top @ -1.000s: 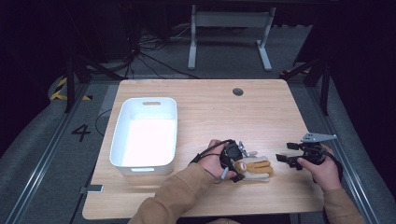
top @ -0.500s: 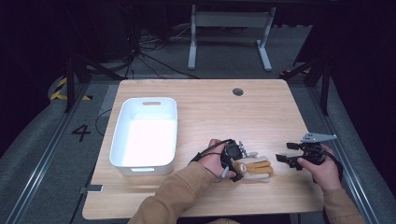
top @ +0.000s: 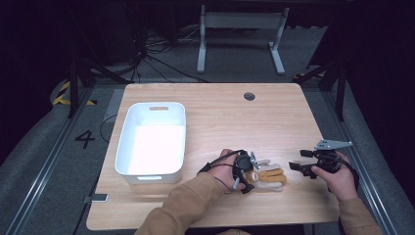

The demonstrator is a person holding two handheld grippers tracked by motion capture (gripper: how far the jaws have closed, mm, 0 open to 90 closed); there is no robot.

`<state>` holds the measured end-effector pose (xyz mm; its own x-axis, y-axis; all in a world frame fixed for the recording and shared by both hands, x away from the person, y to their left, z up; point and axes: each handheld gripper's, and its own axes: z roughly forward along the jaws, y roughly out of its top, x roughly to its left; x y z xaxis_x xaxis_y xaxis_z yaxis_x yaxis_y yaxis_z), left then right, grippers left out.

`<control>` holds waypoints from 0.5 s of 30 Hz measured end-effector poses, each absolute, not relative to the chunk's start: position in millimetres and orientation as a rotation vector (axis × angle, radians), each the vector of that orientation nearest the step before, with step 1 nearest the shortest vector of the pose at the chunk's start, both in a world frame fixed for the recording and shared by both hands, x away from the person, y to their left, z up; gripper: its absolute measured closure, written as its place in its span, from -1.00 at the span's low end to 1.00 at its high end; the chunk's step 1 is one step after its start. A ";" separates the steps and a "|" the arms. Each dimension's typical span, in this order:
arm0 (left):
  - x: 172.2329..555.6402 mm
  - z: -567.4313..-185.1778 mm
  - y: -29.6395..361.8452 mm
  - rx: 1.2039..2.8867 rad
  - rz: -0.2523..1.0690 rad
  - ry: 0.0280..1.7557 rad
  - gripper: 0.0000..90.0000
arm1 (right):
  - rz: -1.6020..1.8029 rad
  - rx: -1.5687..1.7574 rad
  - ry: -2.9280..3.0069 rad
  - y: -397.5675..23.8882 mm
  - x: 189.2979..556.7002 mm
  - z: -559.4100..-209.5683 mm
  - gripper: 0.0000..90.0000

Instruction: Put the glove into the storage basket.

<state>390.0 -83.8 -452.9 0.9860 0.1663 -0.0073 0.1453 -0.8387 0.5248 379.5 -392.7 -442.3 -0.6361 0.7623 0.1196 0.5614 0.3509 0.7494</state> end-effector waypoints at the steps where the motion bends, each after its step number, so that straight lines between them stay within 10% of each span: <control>1: 390.1 -452.8 -83.3 2.577 0.051 0.222 -0.64 | 1.158 1.186 2.365 -392.6 379.5 -442.2 -0.60; 15: 387.2 -442.9 -82.2 2.618 0.063 0.260 0.20 | 1.121 1.177 2.379 -392.3 378.9 -442.3 -0.56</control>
